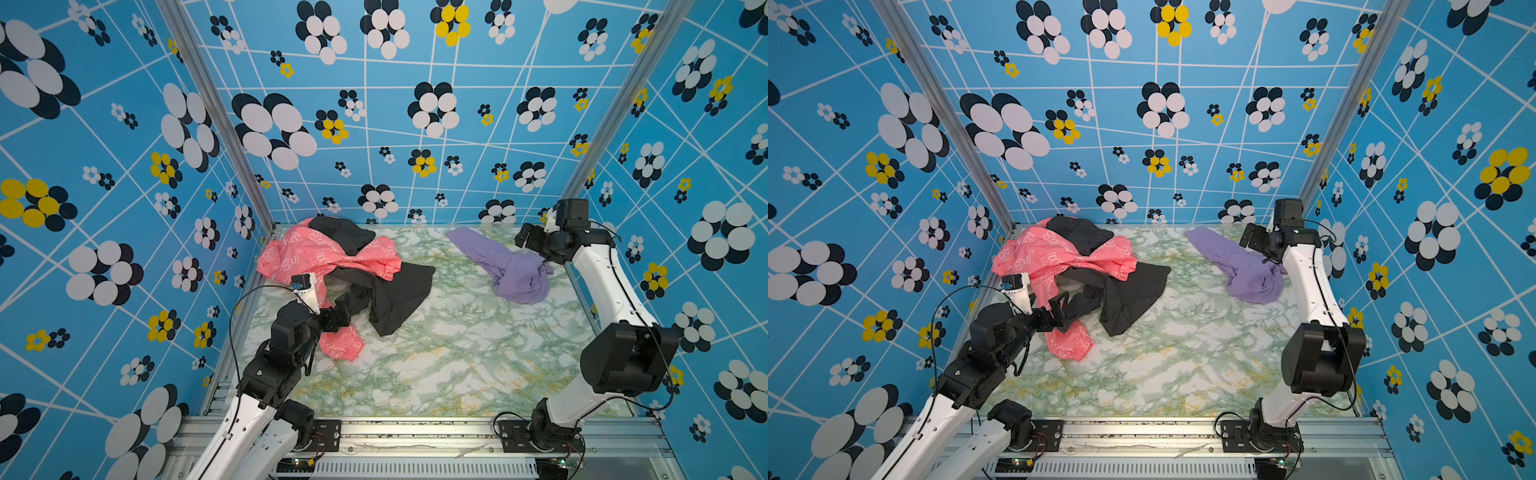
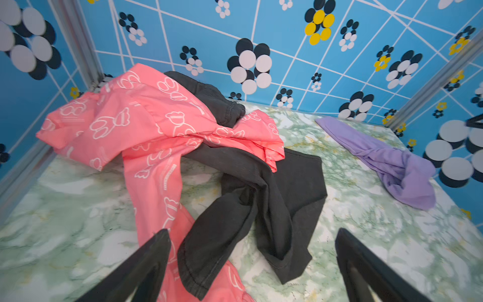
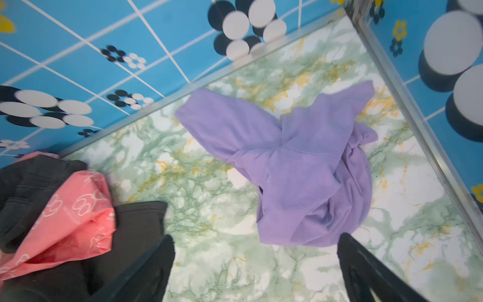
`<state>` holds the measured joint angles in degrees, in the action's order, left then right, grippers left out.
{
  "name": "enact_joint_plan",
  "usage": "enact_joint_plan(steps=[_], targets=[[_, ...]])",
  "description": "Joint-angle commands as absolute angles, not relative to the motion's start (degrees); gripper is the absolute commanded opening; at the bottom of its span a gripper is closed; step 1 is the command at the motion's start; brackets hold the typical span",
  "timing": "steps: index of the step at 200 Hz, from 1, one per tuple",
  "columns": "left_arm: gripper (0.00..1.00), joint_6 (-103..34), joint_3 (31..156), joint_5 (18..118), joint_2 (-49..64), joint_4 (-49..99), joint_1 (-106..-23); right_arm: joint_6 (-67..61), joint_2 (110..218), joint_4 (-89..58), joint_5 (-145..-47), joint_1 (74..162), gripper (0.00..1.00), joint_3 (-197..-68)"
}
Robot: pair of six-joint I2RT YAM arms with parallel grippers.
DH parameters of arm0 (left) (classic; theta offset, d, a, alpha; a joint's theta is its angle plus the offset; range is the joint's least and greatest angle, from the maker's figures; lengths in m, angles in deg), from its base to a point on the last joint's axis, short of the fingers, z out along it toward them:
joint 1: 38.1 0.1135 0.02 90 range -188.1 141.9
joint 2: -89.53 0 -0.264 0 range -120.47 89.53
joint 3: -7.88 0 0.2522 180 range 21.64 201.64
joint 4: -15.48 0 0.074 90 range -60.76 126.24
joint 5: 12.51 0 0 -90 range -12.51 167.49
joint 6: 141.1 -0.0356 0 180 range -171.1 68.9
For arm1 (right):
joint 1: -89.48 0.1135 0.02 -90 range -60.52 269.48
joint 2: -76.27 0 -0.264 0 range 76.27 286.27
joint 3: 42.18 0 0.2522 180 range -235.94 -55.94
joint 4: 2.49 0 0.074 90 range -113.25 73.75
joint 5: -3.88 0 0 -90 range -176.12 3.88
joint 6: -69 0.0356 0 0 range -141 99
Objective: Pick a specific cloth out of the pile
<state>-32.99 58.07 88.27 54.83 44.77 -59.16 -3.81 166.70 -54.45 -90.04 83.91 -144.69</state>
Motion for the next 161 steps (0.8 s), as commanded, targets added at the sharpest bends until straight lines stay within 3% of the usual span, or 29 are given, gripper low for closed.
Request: enact_joint_plan(steps=[1,40,70,161], targets=[[0.99,-38.00,54.89,95.44,53.39,38.61,-56.77,-3.41,160.44,-47.12,-90.99,83.59,0.99,-136.09],[0.99,-37.09,48.28,95.16,49.64,27.14,-49.64,-3.79,143.87,-25.40,-85.50,83.58,0.99,-112.67],[0.99,-37.43,43.17,95.15,45.79,17.55,-45.61,-6.34,137.22,-13.48,-80.80,83.59,0.99,-97.62],[0.99,-45.39,35.52,95.25,23.33,-15.04,-42.92,-13.48,148.77,11.52,-82.24,83.59,0.99,-82.38]])
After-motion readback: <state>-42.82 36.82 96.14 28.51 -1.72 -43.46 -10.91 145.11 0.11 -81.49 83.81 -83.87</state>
